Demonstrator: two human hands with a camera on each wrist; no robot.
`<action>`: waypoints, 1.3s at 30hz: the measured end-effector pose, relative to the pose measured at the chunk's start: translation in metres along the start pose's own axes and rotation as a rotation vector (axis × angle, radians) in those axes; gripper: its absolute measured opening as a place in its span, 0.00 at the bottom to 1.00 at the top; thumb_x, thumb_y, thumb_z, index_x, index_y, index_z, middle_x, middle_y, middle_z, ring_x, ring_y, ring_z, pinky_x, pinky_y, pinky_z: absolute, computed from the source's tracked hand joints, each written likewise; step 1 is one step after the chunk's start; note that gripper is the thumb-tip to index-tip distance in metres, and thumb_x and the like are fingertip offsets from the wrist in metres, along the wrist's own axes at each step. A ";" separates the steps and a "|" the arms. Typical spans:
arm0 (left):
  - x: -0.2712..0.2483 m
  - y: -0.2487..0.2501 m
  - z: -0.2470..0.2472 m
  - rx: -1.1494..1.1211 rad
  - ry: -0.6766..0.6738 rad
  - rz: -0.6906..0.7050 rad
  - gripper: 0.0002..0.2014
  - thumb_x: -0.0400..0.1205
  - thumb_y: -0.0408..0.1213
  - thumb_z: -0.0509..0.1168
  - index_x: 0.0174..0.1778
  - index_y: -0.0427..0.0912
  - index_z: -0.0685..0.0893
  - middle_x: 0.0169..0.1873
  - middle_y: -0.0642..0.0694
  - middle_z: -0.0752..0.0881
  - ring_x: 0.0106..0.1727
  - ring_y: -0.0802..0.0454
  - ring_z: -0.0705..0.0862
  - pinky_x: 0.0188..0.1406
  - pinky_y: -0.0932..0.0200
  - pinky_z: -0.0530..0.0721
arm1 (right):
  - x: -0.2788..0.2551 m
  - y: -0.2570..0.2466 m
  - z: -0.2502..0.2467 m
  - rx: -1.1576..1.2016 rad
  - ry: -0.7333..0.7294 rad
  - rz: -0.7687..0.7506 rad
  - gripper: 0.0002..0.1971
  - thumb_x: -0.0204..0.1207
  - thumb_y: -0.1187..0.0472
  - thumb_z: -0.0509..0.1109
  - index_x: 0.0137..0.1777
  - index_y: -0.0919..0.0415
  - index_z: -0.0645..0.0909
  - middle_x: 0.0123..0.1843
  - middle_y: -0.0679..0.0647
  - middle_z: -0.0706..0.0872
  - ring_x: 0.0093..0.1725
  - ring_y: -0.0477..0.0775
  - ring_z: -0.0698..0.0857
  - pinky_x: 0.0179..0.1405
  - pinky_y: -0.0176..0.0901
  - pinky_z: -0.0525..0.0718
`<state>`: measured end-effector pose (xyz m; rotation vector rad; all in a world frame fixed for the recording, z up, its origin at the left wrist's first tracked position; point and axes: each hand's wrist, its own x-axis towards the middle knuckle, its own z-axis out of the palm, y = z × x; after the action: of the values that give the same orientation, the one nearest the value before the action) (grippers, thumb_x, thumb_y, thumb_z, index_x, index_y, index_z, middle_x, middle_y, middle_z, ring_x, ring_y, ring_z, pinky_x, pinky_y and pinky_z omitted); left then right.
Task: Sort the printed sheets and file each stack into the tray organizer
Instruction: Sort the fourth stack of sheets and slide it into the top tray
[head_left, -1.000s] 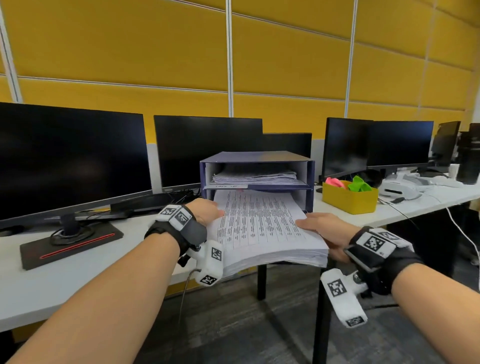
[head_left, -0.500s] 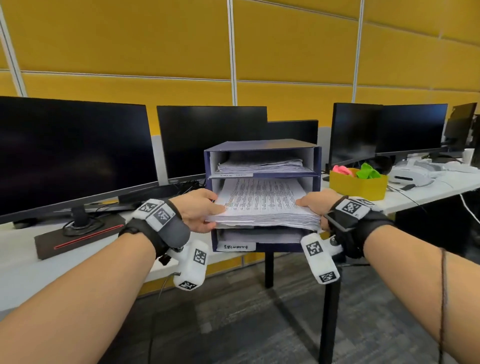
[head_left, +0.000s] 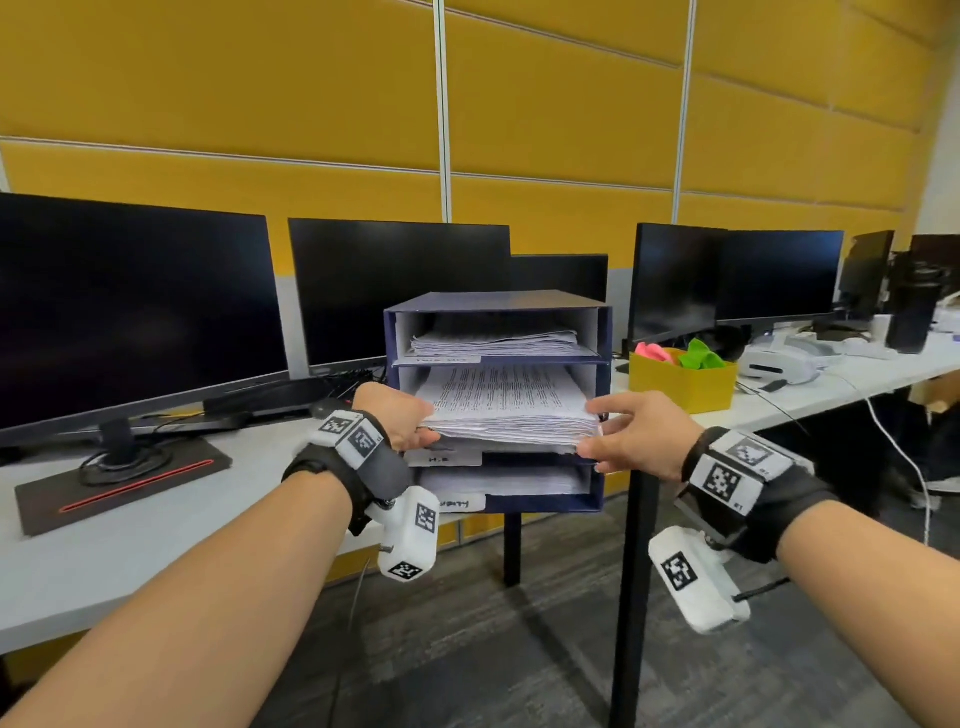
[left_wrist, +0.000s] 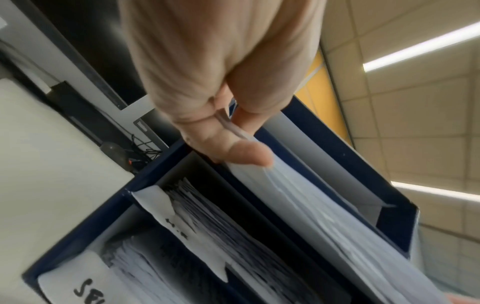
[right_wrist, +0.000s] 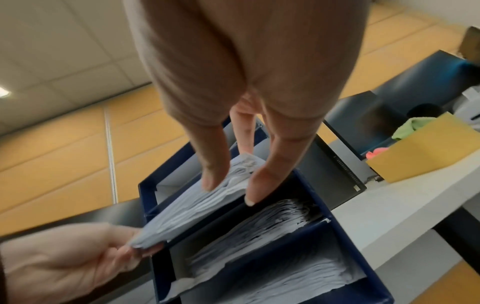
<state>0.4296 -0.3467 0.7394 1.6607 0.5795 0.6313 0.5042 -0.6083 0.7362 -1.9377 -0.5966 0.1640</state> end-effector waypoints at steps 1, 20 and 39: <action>0.002 -0.001 0.000 -0.005 0.013 0.024 0.05 0.79 0.26 0.69 0.46 0.35 0.79 0.37 0.41 0.85 0.32 0.47 0.88 0.32 0.57 0.89 | 0.002 0.001 0.002 -0.030 0.035 -0.018 0.28 0.66 0.71 0.80 0.67 0.64 0.79 0.49 0.60 0.79 0.32 0.54 0.85 0.30 0.35 0.88; 0.000 0.004 0.000 0.586 0.125 0.370 0.21 0.71 0.32 0.78 0.61 0.42 0.87 0.60 0.42 0.85 0.62 0.45 0.83 0.64 0.58 0.80 | 0.041 0.002 0.017 -0.221 0.295 -0.037 0.18 0.72 0.67 0.76 0.62 0.65 0.83 0.55 0.60 0.87 0.43 0.59 0.90 0.48 0.45 0.88; 0.021 0.011 0.025 0.959 -0.060 0.315 0.18 0.83 0.33 0.66 0.69 0.39 0.79 0.62 0.36 0.83 0.61 0.39 0.84 0.60 0.51 0.82 | 0.078 -0.010 0.028 -0.653 0.170 0.064 0.08 0.79 0.61 0.64 0.53 0.64 0.79 0.46 0.60 0.84 0.44 0.61 0.84 0.40 0.43 0.81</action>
<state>0.4624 -0.3516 0.7484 2.6994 0.6235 0.5499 0.5579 -0.5446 0.7447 -2.5688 -0.5107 -0.1802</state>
